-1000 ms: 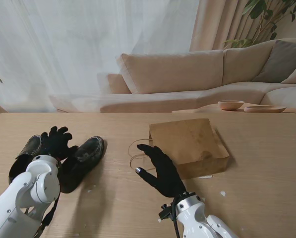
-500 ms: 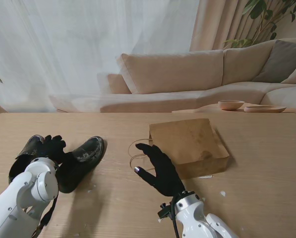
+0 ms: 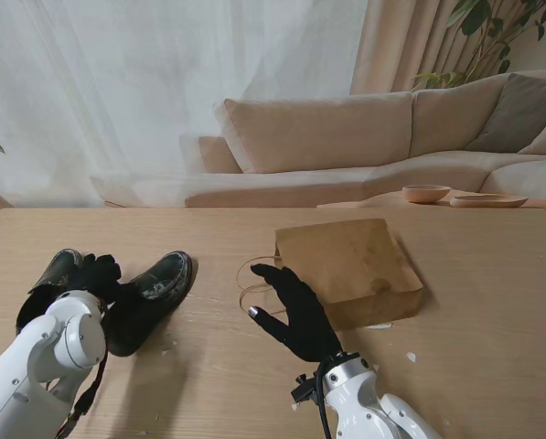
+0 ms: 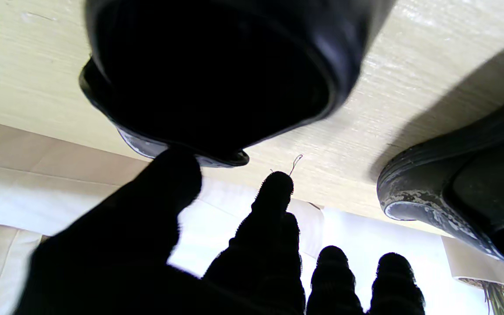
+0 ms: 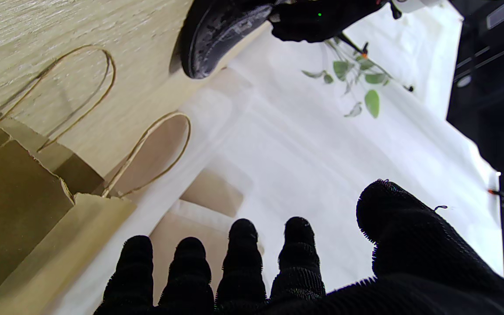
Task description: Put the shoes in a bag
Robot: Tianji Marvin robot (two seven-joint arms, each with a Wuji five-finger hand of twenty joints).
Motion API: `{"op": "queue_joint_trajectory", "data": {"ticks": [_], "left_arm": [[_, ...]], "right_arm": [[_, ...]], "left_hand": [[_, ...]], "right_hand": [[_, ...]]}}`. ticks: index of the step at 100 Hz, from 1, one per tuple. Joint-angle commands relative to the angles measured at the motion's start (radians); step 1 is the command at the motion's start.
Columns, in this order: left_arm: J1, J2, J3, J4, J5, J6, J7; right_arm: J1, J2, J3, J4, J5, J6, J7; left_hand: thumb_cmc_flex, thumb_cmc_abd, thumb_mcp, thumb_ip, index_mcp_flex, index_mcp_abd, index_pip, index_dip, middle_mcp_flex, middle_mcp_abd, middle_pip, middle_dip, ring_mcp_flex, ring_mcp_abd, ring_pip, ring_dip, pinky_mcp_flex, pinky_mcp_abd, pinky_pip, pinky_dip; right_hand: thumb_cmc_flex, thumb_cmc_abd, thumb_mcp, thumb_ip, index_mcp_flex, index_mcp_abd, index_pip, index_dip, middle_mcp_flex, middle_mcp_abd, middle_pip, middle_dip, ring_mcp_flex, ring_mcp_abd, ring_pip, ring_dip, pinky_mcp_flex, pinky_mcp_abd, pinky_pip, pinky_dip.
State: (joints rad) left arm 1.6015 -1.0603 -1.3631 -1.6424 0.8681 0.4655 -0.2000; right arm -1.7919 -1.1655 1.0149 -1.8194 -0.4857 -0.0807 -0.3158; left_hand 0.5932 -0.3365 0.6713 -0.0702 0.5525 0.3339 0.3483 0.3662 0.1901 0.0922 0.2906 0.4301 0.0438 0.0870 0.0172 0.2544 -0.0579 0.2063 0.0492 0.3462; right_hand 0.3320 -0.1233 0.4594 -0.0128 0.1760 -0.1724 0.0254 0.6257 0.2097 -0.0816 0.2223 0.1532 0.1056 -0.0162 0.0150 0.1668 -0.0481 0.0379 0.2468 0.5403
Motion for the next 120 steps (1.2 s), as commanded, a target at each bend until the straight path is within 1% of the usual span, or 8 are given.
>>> {"op": "queue_joint_trajectory", "data": {"ticks": [1,26,61,87,104,110,115,120], "left_arm": [[0.013,0.002,-0.004,-0.022,0.009,-0.005,-0.032],[0.016,0.013,-0.008,-0.025,0.047,-0.005,-0.095],[0.013,0.024,0.011,-0.017,0.09,0.006,-0.157],[0.001,0.017,0.039,0.009,0.061,0.026,-0.104],[-0.02,0.005,0.075,0.043,-0.007,0.059,-0.033],[-0.029,0.0,0.085,0.055,-0.022,0.07,-0.011],[-0.033,-0.005,0.09,0.063,-0.037,0.076,0.015],[-0.035,-0.013,0.091,0.071,-0.054,0.078,0.056]], "right_arm": [[-0.007,-0.008,-0.001,-0.006,-0.001,0.002,0.013],[-0.007,-0.008,-0.002,-0.009,-0.001,0.005,0.012],[-0.01,-0.009,-0.002,-0.012,-0.004,0.005,0.008],[-0.011,-0.009,-0.002,-0.013,-0.003,0.005,0.009],[-0.012,-0.008,-0.001,-0.014,-0.001,0.005,0.011],[-0.013,-0.008,0.0,-0.014,-0.001,0.005,0.011],[-0.013,-0.009,0.0,-0.014,-0.001,0.006,0.01],[-0.014,-0.009,0.001,-0.015,-0.001,0.007,0.009]], "left_hand": [[-0.099,-0.068,0.04,-0.041,0.005,0.024,-0.014,0.005,0.001,0.019,0.019,0.004,-0.014,0.004,-0.001,0.01,-0.017,0.013,0.01,0.016],[-0.173,-0.156,0.156,-0.072,-0.033,0.014,-0.057,-0.012,-0.006,0.007,-0.006,-0.004,-0.015,0.002,-0.006,-0.002,-0.017,0.016,0.005,0.013],[0.128,-0.102,0.073,-0.025,-0.066,-0.018,-0.03,-0.005,-0.005,-0.009,-0.021,0.008,-0.014,0.005,-0.003,-0.004,-0.019,0.021,0.013,0.024],[0.251,-0.032,0.014,-0.011,-0.059,-0.152,0.041,0.014,0.011,-0.007,0.057,0.029,-0.014,0.017,0.013,0.04,-0.023,0.02,0.031,0.058],[0.386,0.049,-0.107,-0.011,0.004,-0.177,0.062,0.013,0.048,0.013,0.093,0.028,-0.015,0.025,0.026,0.091,-0.026,0.018,0.047,0.1],[0.548,0.071,-0.279,-0.029,0.075,-0.183,0.101,0.05,0.068,0.022,0.11,0.035,-0.017,0.029,0.035,0.134,-0.03,0.018,0.058,0.138],[0.677,0.105,-0.435,-0.002,0.129,-0.174,0.188,0.065,0.098,0.03,0.136,0.054,-0.018,0.033,0.044,0.183,-0.033,0.018,0.068,0.176],[0.697,0.107,-0.43,-0.002,0.184,-0.142,0.31,0.105,0.144,0.05,0.173,0.078,-0.022,0.046,0.065,0.237,-0.038,0.025,0.087,0.21]], "right_hand": [[-0.036,0.026,-0.008,0.025,-0.003,-0.029,-0.021,0.02,-0.02,-0.037,0.01,0.007,-0.015,-0.034,0.01,0.006,-0.003,-0.012,0.012,0.022],[-0.036,0.024,-0.007,0.024,-0.003,-0.028,-0.021,0.022,-0.019,-0.037,0.01,0.007,-0.015,-0.034,0.011,0.006,-0.003,-0.012,0.013,0.023],[-0.035,0.024,-0.006,0.024,0.0,-0.026,-0.021,0.023,-0.019,-0.037,0.012,0.008,-0.015,-0.034,0.012,0.005,-0.003,-0.011,0.013,0.024],[-0.034,0.024,-0.006,0.024,0.003,-0.022,-0.021,0.024,-0.018,-0.038,0.014,0.009,-0.014,-0.033,0.014,0.006,-0.001,-0.011,0.014,0.024],[-0.034,0.025,-0.007,0.024,0.012,-0.021,-0.016,0.024,-0.018,-0.035,0.022,0.013,-0.012,-0.032,0.02,0.007,0.004,-0.008,0.017,0.025],[-0.035,0.025,-0.007,0.023,0.023,-0.023,-0.011,0.025,-0.018,-0.034,0.024,0.014,-0.013,-0.032,0.02,0.006,0.004,-0.008,0.017,0.026],[-0.035,0.025,-0.007,0.023,0.018,-0.022,-0.012,0.024,-0.018,-0.033,0.026,0.015,-0.013,-0.031,0.021,0.006,0.004,-0.008,0.018,0.026],[-0.035,0.024,-0.007,0.023,0.031,-0.024,-0.007,0.025,-0.019,-0.033,0.026,0.015,-0.013,-0.032,0.021,0.005,0.003,-0.008,0.018,0.026]]}}
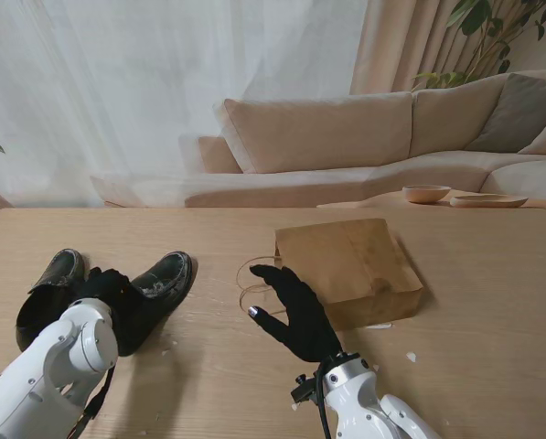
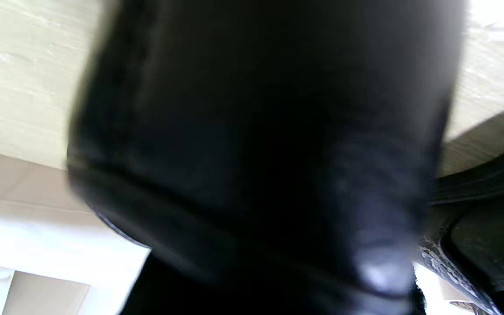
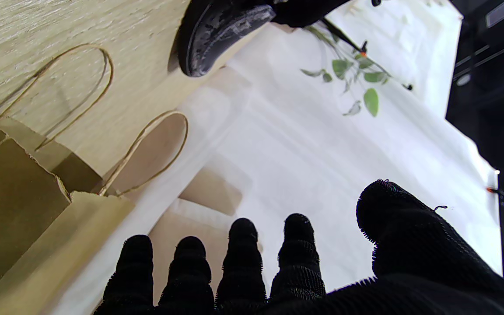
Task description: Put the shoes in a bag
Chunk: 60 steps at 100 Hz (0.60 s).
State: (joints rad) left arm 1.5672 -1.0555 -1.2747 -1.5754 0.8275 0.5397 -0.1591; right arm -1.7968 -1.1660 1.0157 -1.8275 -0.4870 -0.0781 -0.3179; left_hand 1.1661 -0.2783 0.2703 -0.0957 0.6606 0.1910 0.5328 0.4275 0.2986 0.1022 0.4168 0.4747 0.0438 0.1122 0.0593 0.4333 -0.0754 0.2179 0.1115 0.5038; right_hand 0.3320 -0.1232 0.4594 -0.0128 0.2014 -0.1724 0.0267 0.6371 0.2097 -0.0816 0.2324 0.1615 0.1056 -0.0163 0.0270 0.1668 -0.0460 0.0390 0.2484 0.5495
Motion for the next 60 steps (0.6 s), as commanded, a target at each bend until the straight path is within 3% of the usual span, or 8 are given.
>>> {"op": "queue_joint_trajectory", "data": {"ticks": [1,12,21,28,43,50,60], "left_arm": [[0.0,-0.019,0.002,0.005,-0.017,0.003,0.021],[0.005,-0.028,-0.016,0.007,-0.024,-0.016,0.061],[0.014,-0.033,-0.04,0.003,-0.021,-0.034,0.093],[0.019,-0.036,-0.055,0.004,-0.006,-0.043,0.121],[0.028,-0.042,-0.082,0.013,0.029,-0.045,0.171],[0.03,-0.046,-0.093,0.021,0.032,-0.044,0.199],[0.034,-0.053,-0.109,0.034,0.033,-0.046,0.243]], "right_arm": [[-0.009,-0.008,0.001,-0.007,0.001,0.004,0.011],[-0.01,-0.009,0.002,-0.007,0.002,0.005,0.01],[-0.009,-0.009,0.002,-0.006,0.003,0.005,0.01],[-0.009,-0.009,0.002,-0.006,0.003,0.004,0.01],[-0.009,-0.009,0.002,-0.006,0.002,0.004,0.009],[-0.009,-0.009,0.002,-0.006,0.002,0.004,0.008],[-0.01,-0.01,0.002,-0.007,0.001,0.004,0.006]], "left_hand": [[0.125,0.048,-0.026,0.024,0.078,0.003,0.146,0.054,0.04,0.042,0.052,0.036,-0.022,0.022,0.025,0.067,-0.021,0.014,0.028,0.057],[0.125,0.045,-0.012,0.021,0.025,0.024,0.37,0.23,0.074,0.057,0.129,0.103,-0.027,0.031,0.038,0.16,-0.027,0.018,0.046,0.115],[0.124,0.034,0.012,0.019,0.005,0.067,0.437,0.344,0.082,0.064,0.14,0.192,-0.029,0.031,0.041,0.201,-0.029,0.018,0.052,0.145],[0.125,0.02,0.047,0.011,0.001,0.134,0.465,0.414,0.083,0.069,0.142,0.244,-0.029,0.032,0.044,0.232,-0.033,0.022,0.067,0.181],[0.125,0.009,0.084,-0.008,-0.009,0.213,0.499,0.472,0.045,0.077,0.177,0.315,-0.025,0.026,0.061,0.316,-0.044,0.018,0.105,0.28],[0.125,0.006,0.097,-0.016,-0.01,0.233,0.503,0.475,0.001,0.07,0.187,0.299,-0.033,0.008,0.051,0.323,-0.041,0.008,0.091,0.282],[0.125,-0.005,0.116,-0.026,-0.002,0.257,0.505,0.478,-0.039,0.062,0.21,0.227,-0.025,-0.003,0.036,0.274,-0.03,0.0,0.061,0.248]], "right_hand": [[-0.035,0.024,-0.007,0.023,0.006,-0.024,-0.008,0.014,-0.019,-0.033,0.016,0.006,-0.013,-0.032,0.009,0.005,0.001,-0.008,0.016,0.017],[-0.035,0.025,-0.007,0.023,0.004,-0.022,-0.008,0.012,-0.018,-0.033,0.018,0.007,-0.013,-0.032,0.009,0.005,0.001,-0.009,0.017,0.017],[-0.036,0.025,-0.007,0.023,0.005,-0.022,-0.007,0.011,-0.018,-0.032,0.019,0.007,-0.013,-0.032,0.01,0.005,0.001,-0.009,0.017,0.017],[-0.037,0.025,-0.008,0.023,0.006,-0.021,-0.007,0.011,-0.02,-0.033,0.018,0.007,-0.014,-0.032,0.009,0.004,0.002,-0.009,0.017,0.017],[-0.037,0.025,-0.008,0.023,0.006,-0.021,-0.007,0.01,-0.02,-0.033,0.018,0.007,-0.013,-0.033,0.009,0.004,0.001,-0.009,0.017,0.018],[-0.037,0.025,-0.007,0.023,0.005,-0.02,-0.007,0.009,-0.02,-0.032,0.018,0.007,-0.014,-0.033,0.009,0.004,0.001,-0.009,0.017,0.018],[-0.037,0.025,-0.007,0.022,0.003,-0.019,-0.006,0.009,-0.019,-0.032,0.018,0.006,-0.013,-0.032,0.009,0.004,0.001,-0.009,0.017,0.018]]}}
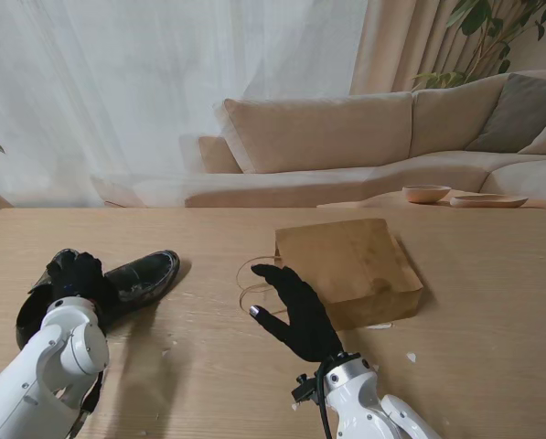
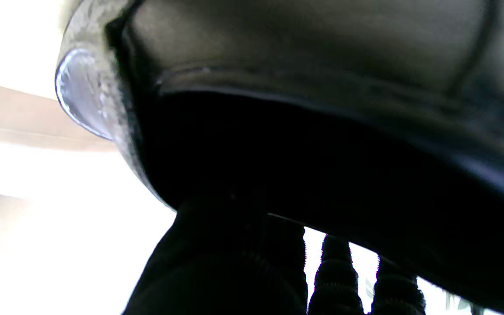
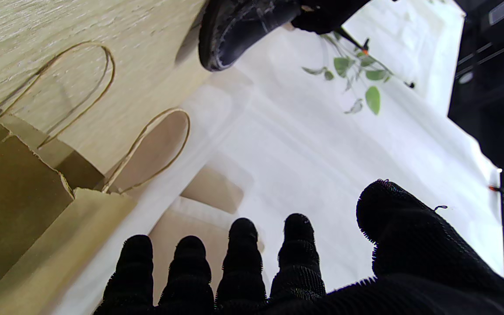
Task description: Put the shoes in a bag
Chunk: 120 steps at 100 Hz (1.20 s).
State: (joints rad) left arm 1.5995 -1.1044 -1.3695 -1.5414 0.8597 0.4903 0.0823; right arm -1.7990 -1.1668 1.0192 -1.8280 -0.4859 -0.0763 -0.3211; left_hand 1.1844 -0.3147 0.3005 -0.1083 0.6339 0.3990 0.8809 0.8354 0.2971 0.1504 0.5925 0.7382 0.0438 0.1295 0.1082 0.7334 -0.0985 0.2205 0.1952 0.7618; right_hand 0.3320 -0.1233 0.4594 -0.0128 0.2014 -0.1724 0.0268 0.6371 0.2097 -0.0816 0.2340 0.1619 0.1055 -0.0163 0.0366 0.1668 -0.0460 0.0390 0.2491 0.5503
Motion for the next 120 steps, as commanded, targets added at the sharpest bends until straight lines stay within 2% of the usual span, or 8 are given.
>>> {"op": "queue_joint_trajectory", "data": {"ticks": [1,21,24,40,42,61,82,120], "left_arm": [[0.002,-0.004,-0.015,0.0,0.0,0.003,0.004],[0.019,-0.003,-0.046,-0.002,0.019,0.01,0.007],[0.024,-0.001,-0.052,-0.006,0.023,0.01,0.001],[0.067,0.005,-0.079,-0.051,0.035,-0.005,-0.04],[0.072,0.005,-0.082,-0.055,0.038,-0.008,-0.039],[0.105,0.0,-0.105,-0.064,0.075,-0.011,0.018],[0.107,-0.013,-0.125,-0.041,0.052,0.0,0.084],[0.099,-0.019,-0.121,0.004,0.03,0.038,0.108]], "right_arm": [[-0.008,-0.009,-0.001,-0.006,0.0,0.002,0.009],[-0.009,-0.009,-0.002,-0.007,-0.001,0.002,0.006],[-0.009,-0.009,-0.002,-0.007,-0.001,0.002,0.006],[-0.01,-0.009,-0.002,-0.008,-0.002,0.002,0.005],[-0.01,-0.009,-0.002,-0.009,-0.002,0.002,0.005],[-0.014,-0.01,0.0,-0.012,-0.002,0.001,0.0],[-0.017,-0.01,0.002,-0.015,-0.003,0.001,-0.003],[-0.019,-0.01,0.004,-0.017,-0.002,0.001,-0.003]], "left_hand": [[0.107,0.031,0.087,-0.013,0.025,0.051,0.155,0.069,-0.04,0.014,0.035,-0.039,-0.025,-0.021,-0.013,-0.027,-0.007,-0.003,-0.023,-0.011],[0.102,0.012,0.098,-0.02,0.037,0.071,0.163,0.073,-0.059,0.009,0.024,-0.071,-0.023,-0.028,-0.02,-0.059,-0.004,-0.006,-0.033,-0.032],[0.078,0.003,0.138,-0.028,0.035,0.072,0.17,0.065,-0.06,0.006,0.021,-0.089,-0.022,-0.029,-0.016,-0.086,-0.003,-0.007,-0.034,-0.047],[0.05,-0.023,0.173,-0.029,0.044,0.075,0.177,0.053,-0.055,0.005,-0.001,-0.108,-0.02,-0.029,-0.021,-0.104,-0.003,-0.004,-0.036,-0.059],[0.028,-0.035,0.212,-0.034,0.045,0.079,0.185,0.042,-0.056,0.006,0.003,-0.108,-0.022,-0.029,-0.016,-0.105,-0.003,-0.004,-0.034,-0.061],[-0.004,-0.06,0.266,-0.046,0.055,0.081,0.202,0.035,-0.045,0.008,-0.005,-0.116,-0.023,-0.029,-0.011,-0.095,-0.005,0.001,-0.024,-0.054],[-0.01,-0.062,0.278,-0.048,0.053,0.083,0.206,0.033,-0.06,0.0,-0.015,-0.123,-0.022,-0.038,-0.012,-0.094,-0.007,-0.001,-0.022,-0.05],[-0.019,-0.054,0.274,-0.044,0.035,0.067,0.171,-0.027,-0.073,-0.012,-0.035,-0.142,-0.02,-0.039,-0.02,-0.106,-0.006,-0.002,-0.026,-0.052]], "right_hand": [[-0.036,0.025,-0.007,0.023,0.004,-0.019,-0.005,0.009,-0.019,-0.033,0.016,0.006,-0.013,-0.033,-0.001,0.004,0.001,-0.009,0.017,0.017],[-0.038,0.025,-0.007,0.022,-0.018,-0.013,-0.013,0.006,-0.019,-0.032,0.016,0.006,-0.013,-0.033,-0.001,0.003,0.001,-0.008,0.017,0.017],[-0.039,0.025,-0.007,0.022,-0.006,-0.016,-0.008,0.008,-0.019,-0.033,0.016,0.006,-0.013,-0.033,-0.001,0.003,0.001,-0.008,0.017,0.017],[-0.04,0.026,-0.008,0.021,-0.022,-0.011,-0.015,0.006,-0.02,-0.033,0.016,0.006,-0.013,-0.033,-0.001,0.003,0.002,-0.008,0.017,0.018],[-0.04,0.026,-0.008,0.021,-0.022,-0.011,-0.015,0.006,-0.02,-0.032,0.016,0.006,-0.013,-0.033,-0.001,0.003,0.001,-0.009,0.017,0.018],[-0.04,0.026,-0.008,0.02,0.002,-0.014,-0.004,0.009,-0.019,-0.032,0.017,0.006,-0.013,-0.033,-0.001,0.004,0.001,-0.008,0.017,0.018],[-0.04,0.024,-0.009,0.019,0.002,-0.011,-0.004,0.007,-0.019,-0.032,0.018,0.007,-0.012,-0.034,0.0,0.004,0.001,-0.009,0.017,0.018],[-0.04,0.026,-0.009,0.018,0.003,-0.011,-0.005,0.005,-0.019,-0.032,0.019,0.007,-0.012,-0.035,0.0,0.003,0.002,-0.009,0.017,0.018]]}}
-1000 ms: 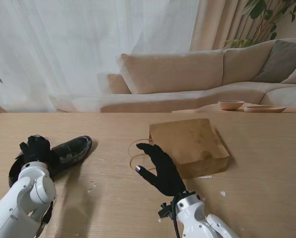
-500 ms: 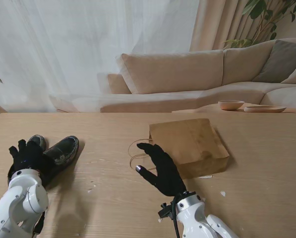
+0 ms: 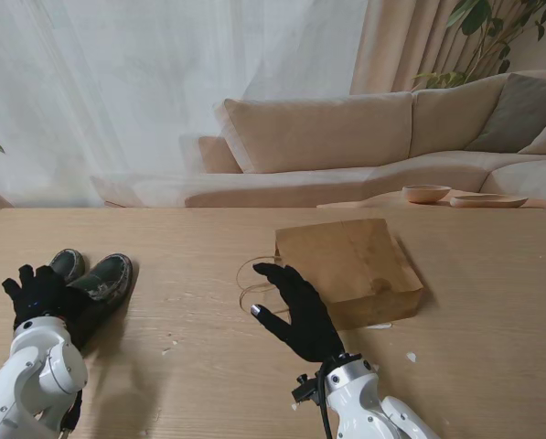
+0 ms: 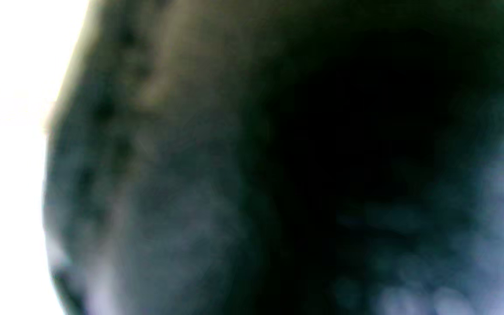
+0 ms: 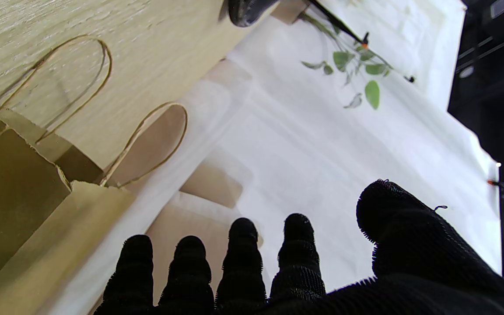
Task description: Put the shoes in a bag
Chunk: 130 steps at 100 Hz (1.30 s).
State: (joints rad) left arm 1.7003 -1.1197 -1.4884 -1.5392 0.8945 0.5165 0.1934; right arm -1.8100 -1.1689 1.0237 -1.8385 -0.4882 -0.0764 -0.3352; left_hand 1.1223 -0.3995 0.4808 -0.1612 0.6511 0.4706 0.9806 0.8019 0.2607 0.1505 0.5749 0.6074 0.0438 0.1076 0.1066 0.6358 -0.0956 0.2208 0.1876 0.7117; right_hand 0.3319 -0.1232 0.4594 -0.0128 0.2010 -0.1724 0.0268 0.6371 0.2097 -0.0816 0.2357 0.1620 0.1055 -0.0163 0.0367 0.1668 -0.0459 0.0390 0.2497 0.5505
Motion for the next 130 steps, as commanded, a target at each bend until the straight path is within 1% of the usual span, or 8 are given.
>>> {"op": "queue_joint_trajectory", "data": {"ticks": [1,40,58,76,86,94,99,130], "left_arm": [[-0.002,-0.004,-0.002,0.002,-0.007,0.012,-0.002],[0.018,-0.037,-0.045,0.031,-0.088,-0.053,0.147],[0.02,-0.047,-0.061,0.043,-0.124,-0.062,0.174],[0.039,-0.043,-0.073,0.027,-0.122,-0.065,0.149],[0.045,-0.039,-0.08,0.02,-0.114,-0.069,0.131],[0.052,-0.033,-0.087,0.01,-0.105,-0.069,0.103],[0.053,-0.032,-0.088,0.012,-0.1,-0.071,0.104],[0.091,-0.023,-0.116,-0.032,-0.054,-0.083,0.079]], "right_arm": [[-0.008,-0.008,0.0,-0.007,0.0,0.001,0.012],[-0.007,-0.008,-0.001,-0.007,0.001,0.002,0.014],[-0.008,-0.008,-0.001,-0.008,0.001,0.001,0.012],[-0.007,-0.008,-0.002,-0.009,0.0,0.002,0.013],[-0.007,-0.008,-0.003,-0.009,0.0,0.002,0.012],[-0.007,-0.009,-0.003,-0.01,0.0,0.002,0.011],[-0.007,-0.008,-0.003,-0.01,0.0,0.003,0.011],[-0.01,-0.009,-0.002,-0.013,-0.001,0.002,0.009]], "left_hand": [[0.044,0.03,0.094,0.009,0.016,-0.005,0.071,0.006,-0.037,-0.013,-0.018,-0.012,-0.02,-0.017,-0.018,-0.009,-0.009,-0.002,-0.018,-0.002],[0.065,0.042,0.07,0.011,0.0,0.009,0.091,-0.007,-0.041,-0.01,-0.018,-0.018,-0.019,-0.017,-0.015,-0.015,-0.008,0.001,-0.019,-0.005],[0.074,0.053,0.032,0.015,-0.027,0.014,0.066,-0.04,-0.056,-0.012,-0.025,-0.028,-0.021,-0.016,-0.015,-0.009,-0.01,0.0,-0.019,-0.002],[-0.139,-0.011,0.118,0.034,-0.203,-0.039,-0.019,-0.094,-0.069,-0.032,-0.138,-0.071,-0.015,-0.019,-0.036,-0.091,-0.001,0.006,-0.052,-0.069],[-0.281,0.022,0.163,0.046,-0.2,-0.044,-0.093,-0.098,-0.072,-0.038,-0.182,-0.059,-0.014,-0.019,-0.038,-0.134,0.001,0.007,-0.058,-0.102],[-0.435,0.078,0.201,0.096,-0.181,-0.034,-0.173,-0.12,-0.077,-0.041,-0.228,-0.07,-0.012,-0.021,-0.048,-0.169,0.003,0.007,-0.067,-0.126],[-0.494,0.066,0.209,0.093,-0.164,-0.021,-0.194,-0.129,-0.078,-0.033,-0.233,-0.065,-0.013,-0.018,-0.044,-0.175,0.003,0.011,-0.068,-0.135],[-0.526,0.084,0.164,0.08,-0.147,-0.01,-0.278,-0.187,-0.082,-0.027,-0.272,-0.085,-0.013,-0.018,-0.054,-0.209,0.006,0.014,-0.083,-0.169]], "right_hand": [[-0.04,0.026,-0.008,0.018,0.003,-0.011,-0.005,0.005,-0.019,-0.033,0.017,0.007,-0.013,-0.034,0.0,0.003,0.002,-0.009,0.017,0.018],[-0.04,0.026,-0.009,0.018,0.002,-0.008,-0.006,0.003,-0.019,-0.034,0.018,0.007,-0.013,-0.035,0.0,0.003,0.002,-0.009,0.017,0.018],[-0.039,0.025,-0.009,0.018,0.003,-0.007,-0.006,0.003,-0.019,-0.033,0.018,0.007,-0.012,-0.035,0.001,0.003,0.002,-0.009,0.017,0.018],[-0.04,0.026,-0.009,0.018,0.002,-0.007,-0.006,0.002,-0.019,-0.033,0.017,0.007,-0.012,-0.034,0.001,0.003,0.002,-0.009,0.017,0.018],[-0.039,0.025,-0.009,0.018,0.003,-0.007,-0.006,0.002,-0.019,-0.032,0.018,0.007,-0.012,-0.035,0.001,0.003,0.002,-0.008,0.017,0.018],[-0.039,0.026,-0.009,0.018,0.003,-0.007,-0.006,0.002,-0.019,-0.033,0.017,0.007,-0.012,-0.034,0.001,0.003,0.002,-0.008,0.017,0.018],[-0.04,0.026,-0.009,0.018,0.003,-0.007,-0.006,0.002,-0.019,-0.032,0.017,0.007,-0.012,-0.034,0.001,0.003,0.002,-0.008,0.017,0.018],[-0.039,0.025,-0.008,0.018,0.002,-0.006,-0.005,0.002,-0.019,-0.033,0.018,0.007,-0.012,-0.034,0.002,0.003,0.003,-0.007,0.018,0.018]]}}
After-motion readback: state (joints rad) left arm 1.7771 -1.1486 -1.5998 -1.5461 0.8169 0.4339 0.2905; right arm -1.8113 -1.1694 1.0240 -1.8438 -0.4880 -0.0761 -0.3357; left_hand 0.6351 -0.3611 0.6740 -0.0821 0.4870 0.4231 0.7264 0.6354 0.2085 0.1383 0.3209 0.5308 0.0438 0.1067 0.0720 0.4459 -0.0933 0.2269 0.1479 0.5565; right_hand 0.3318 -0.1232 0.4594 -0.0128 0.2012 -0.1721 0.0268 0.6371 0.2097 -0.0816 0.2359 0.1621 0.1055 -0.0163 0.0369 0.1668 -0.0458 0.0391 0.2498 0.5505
